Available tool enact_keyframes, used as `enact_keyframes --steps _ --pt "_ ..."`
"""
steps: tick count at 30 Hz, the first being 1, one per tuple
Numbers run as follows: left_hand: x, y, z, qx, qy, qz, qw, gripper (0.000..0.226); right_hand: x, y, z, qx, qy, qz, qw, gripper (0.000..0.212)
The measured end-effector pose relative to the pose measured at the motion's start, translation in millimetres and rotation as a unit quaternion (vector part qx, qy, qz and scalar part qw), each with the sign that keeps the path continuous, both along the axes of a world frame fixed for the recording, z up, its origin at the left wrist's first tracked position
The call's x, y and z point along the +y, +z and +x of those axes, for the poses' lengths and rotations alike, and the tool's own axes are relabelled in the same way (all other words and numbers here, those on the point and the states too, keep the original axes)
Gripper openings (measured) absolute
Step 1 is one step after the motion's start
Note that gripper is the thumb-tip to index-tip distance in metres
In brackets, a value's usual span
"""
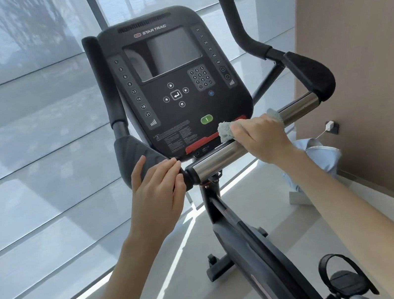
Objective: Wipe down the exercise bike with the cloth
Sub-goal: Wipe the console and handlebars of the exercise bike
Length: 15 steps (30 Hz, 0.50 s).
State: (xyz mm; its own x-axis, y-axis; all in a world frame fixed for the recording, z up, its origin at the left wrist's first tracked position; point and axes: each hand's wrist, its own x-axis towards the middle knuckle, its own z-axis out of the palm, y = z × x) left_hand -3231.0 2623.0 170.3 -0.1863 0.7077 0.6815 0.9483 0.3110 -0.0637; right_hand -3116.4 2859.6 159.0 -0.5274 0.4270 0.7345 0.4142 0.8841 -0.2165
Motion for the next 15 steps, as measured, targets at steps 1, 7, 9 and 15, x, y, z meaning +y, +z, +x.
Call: enact_keyframes --steps 1,7,9,15 --pt "0.5 0.0 -0.1 -0.003 0.000 0.001 1.000 0.039 4.3 0.7 1.4 -0.007 0.006 -0.005 1.000 0.044" --pt "1.7 0.2 2.2 -0.010 0.001 0.008 1.000 0.041 -5.3 -7.2 -6.5 0.049 0.004 0.022 0.999 0.043" --pt "2.2 0.3 2.6 -0.013 0.002 0.009 1.000 0.041 1.8 -8.9 -1.0 0.065 0.023 0.021 0.997 0.044" --pt "2.4 -5.1 5.2 -0.017 0.003 0.012 1.000 0.041 -43.9 -31.7 -24.7 0.241 -0.022 -0.141 0.960 0.041"
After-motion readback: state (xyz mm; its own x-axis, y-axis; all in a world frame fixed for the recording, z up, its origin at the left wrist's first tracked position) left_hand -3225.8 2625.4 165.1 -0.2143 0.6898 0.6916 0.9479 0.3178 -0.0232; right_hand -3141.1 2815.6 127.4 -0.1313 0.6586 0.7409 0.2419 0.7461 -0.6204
